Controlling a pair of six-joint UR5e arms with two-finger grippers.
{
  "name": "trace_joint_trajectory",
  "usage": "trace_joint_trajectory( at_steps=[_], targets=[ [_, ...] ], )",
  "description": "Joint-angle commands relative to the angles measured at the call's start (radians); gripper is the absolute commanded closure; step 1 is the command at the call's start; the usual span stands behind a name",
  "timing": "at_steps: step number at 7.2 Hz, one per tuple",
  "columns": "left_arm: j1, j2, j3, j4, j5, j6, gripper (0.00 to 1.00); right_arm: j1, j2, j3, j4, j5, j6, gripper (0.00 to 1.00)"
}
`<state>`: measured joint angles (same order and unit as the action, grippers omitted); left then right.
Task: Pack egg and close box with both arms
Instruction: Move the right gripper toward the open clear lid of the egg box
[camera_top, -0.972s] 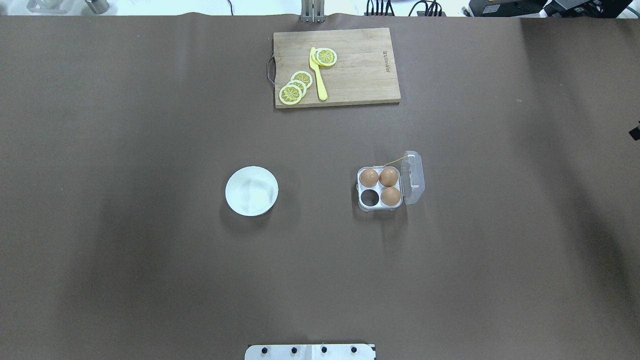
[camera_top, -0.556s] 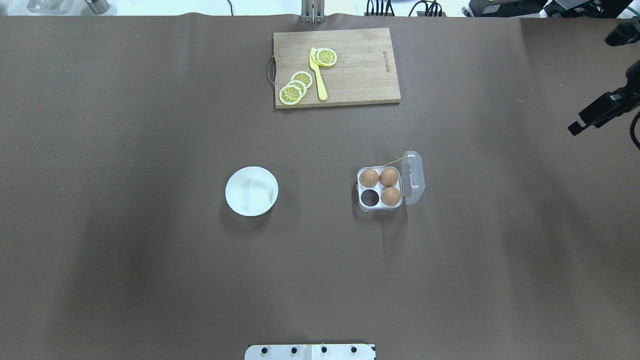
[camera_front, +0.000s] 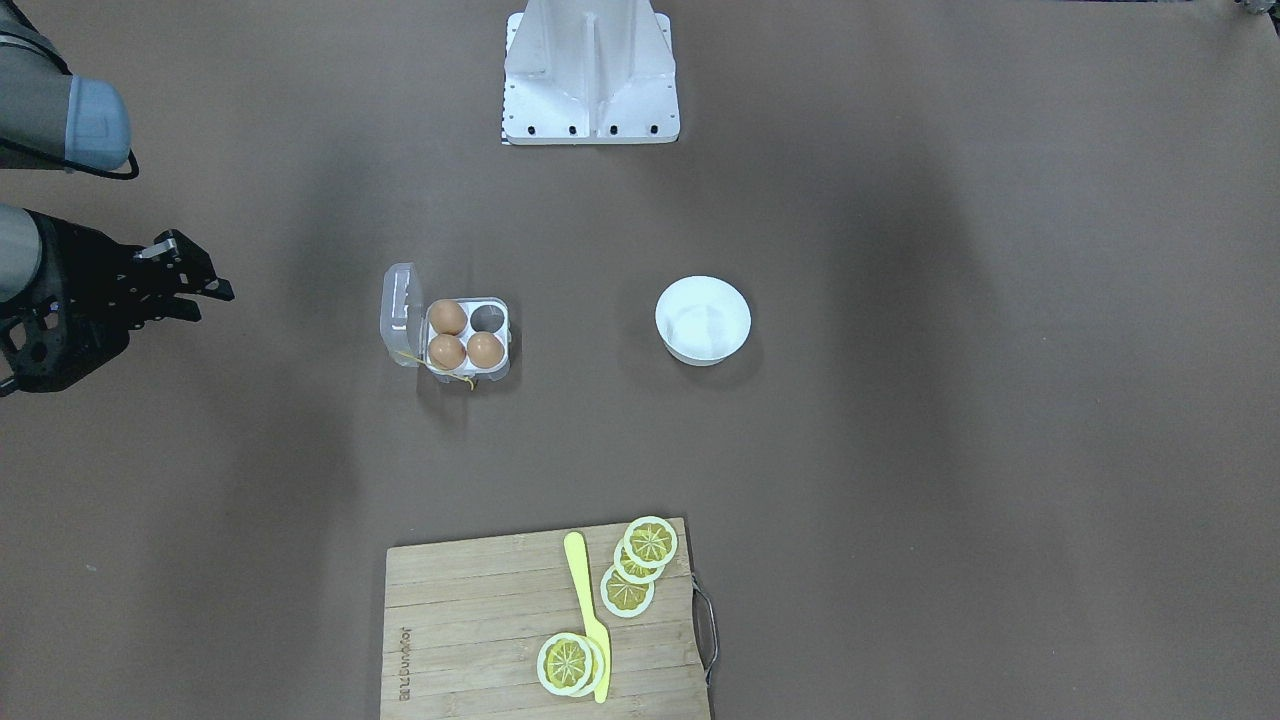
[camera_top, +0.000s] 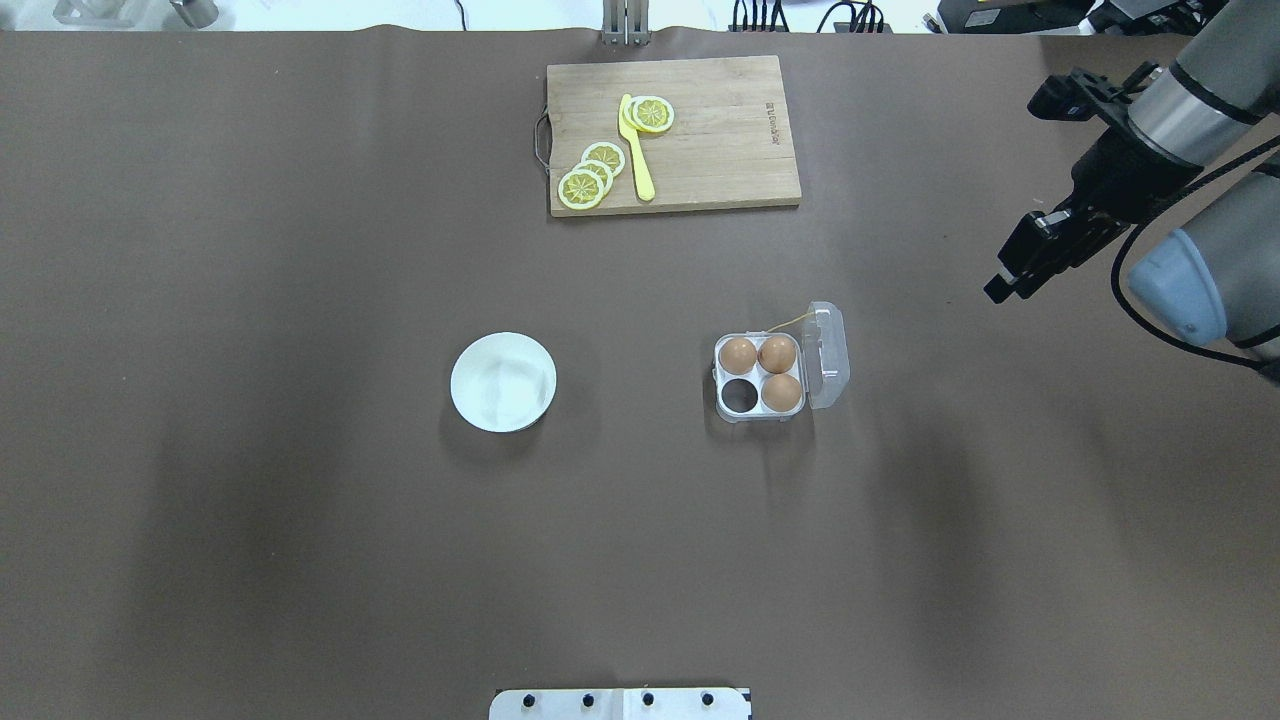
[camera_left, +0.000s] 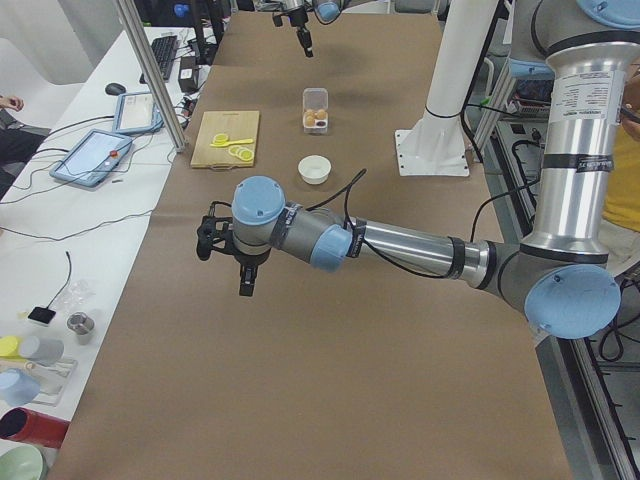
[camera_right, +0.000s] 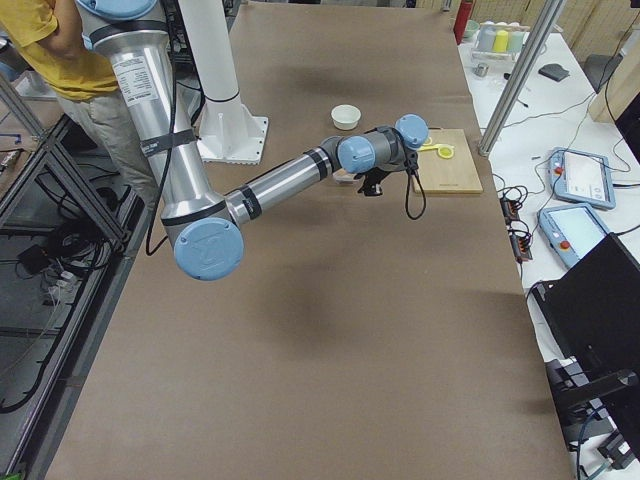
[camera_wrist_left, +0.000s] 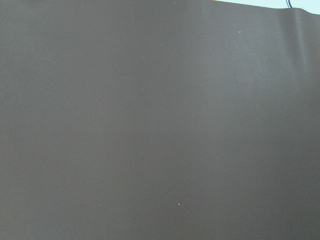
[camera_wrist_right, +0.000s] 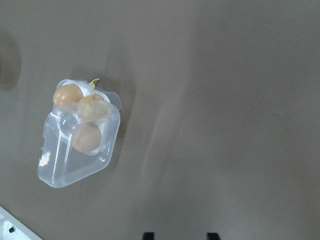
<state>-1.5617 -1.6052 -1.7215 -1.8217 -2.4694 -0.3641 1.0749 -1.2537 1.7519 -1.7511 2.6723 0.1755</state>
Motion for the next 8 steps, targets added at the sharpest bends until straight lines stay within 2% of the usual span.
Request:
trace_joint_trajectory(
  at_steps=[1, 2, 3, 4, 6, 8],
  targets=[
    [-0.011, 0.005, -0.001, -0.001, 0.001, 0.001, 0.02, -0.049, 0.045, -0.035, -0.001, 0.001, 0.009, 0.77],
    [-0.012, 0.004, -0.001, -0.001, 0.001, 0.001, 0.02, -0.074, 0.081, -0.081, 0.002, 0.001, 0.015, 0.88],
    [-0.014, 0.004, -0.001, -0.001, 0.004, 0.001, 0.02, -0.091, 0.111, -0.109, 0.005, 0.0, 0.024, 0.88],
    [-0.015, 0.004, -0.001, -0.001, 0.006, 0.001, 0.02, -0.101, 0.147, -0.124, 0.005, 0.0, 0.044, 0.94],
    [-0.015, 0.004, -0.001, -0.001, 0.009, 0.001, 0.02, -0.134, 0.198, -0.158, 0.007, -0.002, 0.067, 0.95],
    [-0.015, 0.004, 0.0, 0.001, 0.01, 0.001, 0.02, -0.151, 0.201, -0.19, 0.008, -0.002, 0.064, 0.95]
  ],
)
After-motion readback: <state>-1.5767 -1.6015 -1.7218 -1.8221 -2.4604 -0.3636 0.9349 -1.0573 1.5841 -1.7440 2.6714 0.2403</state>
